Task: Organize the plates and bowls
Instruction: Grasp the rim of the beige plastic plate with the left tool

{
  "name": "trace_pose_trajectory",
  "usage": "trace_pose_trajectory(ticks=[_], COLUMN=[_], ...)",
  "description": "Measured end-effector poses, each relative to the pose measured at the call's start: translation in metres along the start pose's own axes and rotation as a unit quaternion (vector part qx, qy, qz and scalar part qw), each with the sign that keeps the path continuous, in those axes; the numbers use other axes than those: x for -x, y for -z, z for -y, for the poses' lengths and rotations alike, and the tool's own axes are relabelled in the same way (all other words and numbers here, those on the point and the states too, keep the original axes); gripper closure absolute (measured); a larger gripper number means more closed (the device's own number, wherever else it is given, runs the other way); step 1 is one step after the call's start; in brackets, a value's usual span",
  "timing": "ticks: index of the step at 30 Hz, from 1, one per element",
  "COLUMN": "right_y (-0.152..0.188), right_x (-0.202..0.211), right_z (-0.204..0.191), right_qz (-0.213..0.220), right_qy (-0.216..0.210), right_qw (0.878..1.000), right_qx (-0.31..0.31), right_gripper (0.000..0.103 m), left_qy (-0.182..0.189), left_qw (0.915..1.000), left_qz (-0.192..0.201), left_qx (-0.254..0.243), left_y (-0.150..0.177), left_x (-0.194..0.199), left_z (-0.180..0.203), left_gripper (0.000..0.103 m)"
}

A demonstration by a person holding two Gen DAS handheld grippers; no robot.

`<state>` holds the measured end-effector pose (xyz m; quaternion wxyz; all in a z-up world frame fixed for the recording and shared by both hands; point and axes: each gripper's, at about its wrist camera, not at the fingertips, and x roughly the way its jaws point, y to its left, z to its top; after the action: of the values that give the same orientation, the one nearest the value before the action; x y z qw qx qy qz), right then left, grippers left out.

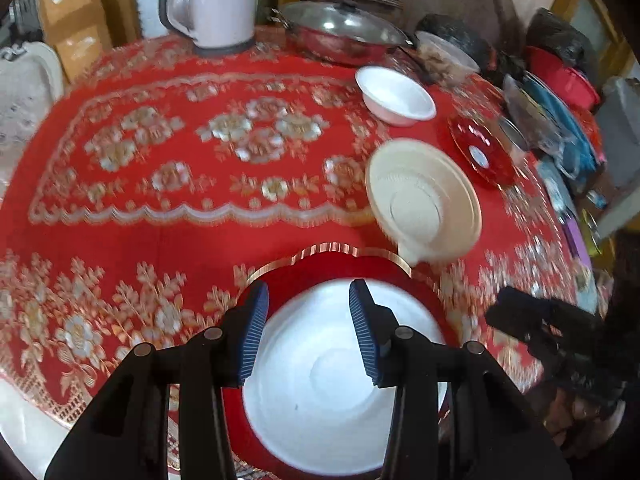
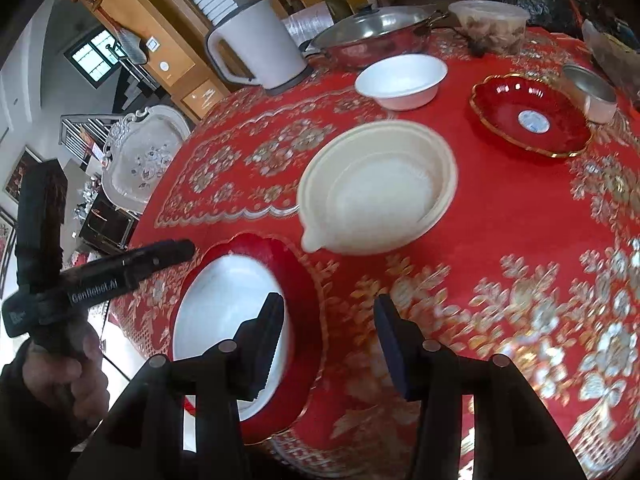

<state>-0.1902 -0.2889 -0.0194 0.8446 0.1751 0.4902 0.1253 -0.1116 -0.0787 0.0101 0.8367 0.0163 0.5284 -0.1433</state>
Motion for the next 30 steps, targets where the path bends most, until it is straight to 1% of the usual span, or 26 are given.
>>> trace_pose_trajectory(ticks=[2,3,8,17,26,30], right_y=[-0.005,-0.008,-0.016,-0.030,-0.046,-0.055], right_x=[0.004,0.006,0.009,0.013,0.002,-0.006], right_z=[0.009,0.013,0.038,0.075,0.088,0.090], right_qz=[0.004,0.005,0.002,0.002,-0.006,-0.008], right_qy=[0.002,0.002,-0.003,-0.013,-0.028,-0.034], right_qw=[1.000,1.000,1.000,1.000,0.999,0.999], right_qx=[-0.001,-0.002,-0.005,-0.016,-0.014,-0.008], right_gripper=[0.051,0.050,0.050,0.050,0.050,0.050], left_qy=[-0.017,-0.024,-0.049,-0.076,-0.095,-0.087], left_qw=[0.9998,0.9997,0.9986,0.9970,0.9954,0.9951], left_qz=[0.003,0.006,0.019,0.013,-0.005,-0.027], left_qx=[0.003,0.007,0.009,0.009,0.014,0.038], left_y=[-0.009,-0.013,-0.030,-0.044,-0.056,-0.063], left_x=[0.000,0.000,0.001,-0.011,-0.031,-0.048], left_z=[0.007,0.009,0.030,0.057,0.064,0.055], left_gripper=[0.053,0.052,0.051,0.051,0.051,0.051])
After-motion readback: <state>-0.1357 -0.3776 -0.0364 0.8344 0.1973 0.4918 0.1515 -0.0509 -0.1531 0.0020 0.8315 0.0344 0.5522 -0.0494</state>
